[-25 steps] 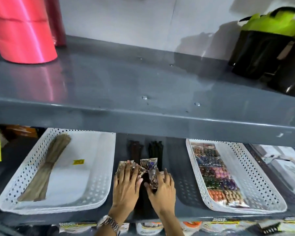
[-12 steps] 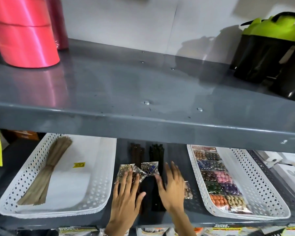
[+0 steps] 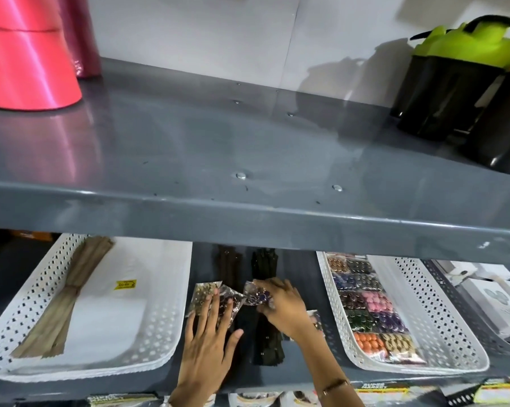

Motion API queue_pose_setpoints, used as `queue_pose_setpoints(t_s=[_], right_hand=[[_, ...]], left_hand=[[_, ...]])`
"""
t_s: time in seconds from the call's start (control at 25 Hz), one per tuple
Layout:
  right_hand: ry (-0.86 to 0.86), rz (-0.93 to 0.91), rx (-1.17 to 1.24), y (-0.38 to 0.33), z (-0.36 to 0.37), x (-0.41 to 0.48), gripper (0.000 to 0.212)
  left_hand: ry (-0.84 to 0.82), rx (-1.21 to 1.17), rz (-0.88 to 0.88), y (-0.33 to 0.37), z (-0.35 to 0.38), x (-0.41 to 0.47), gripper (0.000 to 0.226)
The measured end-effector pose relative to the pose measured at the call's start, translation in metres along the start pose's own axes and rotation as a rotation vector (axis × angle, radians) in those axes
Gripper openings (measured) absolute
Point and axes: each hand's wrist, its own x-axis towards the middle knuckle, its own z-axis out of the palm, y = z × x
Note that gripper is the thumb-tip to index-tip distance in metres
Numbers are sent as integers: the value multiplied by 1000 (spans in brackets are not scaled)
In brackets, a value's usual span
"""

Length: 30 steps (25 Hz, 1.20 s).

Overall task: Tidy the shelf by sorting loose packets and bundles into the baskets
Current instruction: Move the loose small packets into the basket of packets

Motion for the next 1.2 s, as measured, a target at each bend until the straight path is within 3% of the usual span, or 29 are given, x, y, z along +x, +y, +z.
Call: queue_pose_setpoints(t_s=[0.16, 0.28, 0.36, 0.44, 0.52, 0.64, 0.8, 0.96, 1.0, 1.08, 1.2], right_hand=[[291, 201, 28, 28, 14, -63, 52], [336, 264, -143, 36, 34, -87, 41], [404, 212, -137, 22, 33, -83, 53], [397, 93, -40, 1, 24, -66, 56], [209, 7, 110, -20, 20, -41, 58], [84, 145, 286, -42, 25, -9, 50], [177, 318, 575, -56, 34, 3, 28], [514, 508, 833, -20, 20, -27, 31], [591, 588, 795, -5, 18, -39, 31], [643, 654, 438, 18, 18, -60, 23], [581, 584, 8, 25, 31, -71, 20]], left_hand=[[-46, -4, 21, 2, -5, -1, 56], [-63, -5, 53, 1, -7, -1, 55], [-51, -25, 39, 2, -9, -2, 56], [-45, -58, 2, 4, -12, -2, 59], [-35, -104, -71, 4, -14, 0, 61], [-22, -170, -154, 3, -18, 4, 62], [-13, -193, -136, 1, -14, 3, 62], [-18, -232, -110, 5, -16, 4, 62], [-22, -253, -87, 6, -16, 4, 62], [-32, -324, -47, 5, -14, 1, 62], [8, -456, -73, 2, -12, 1, 66]])
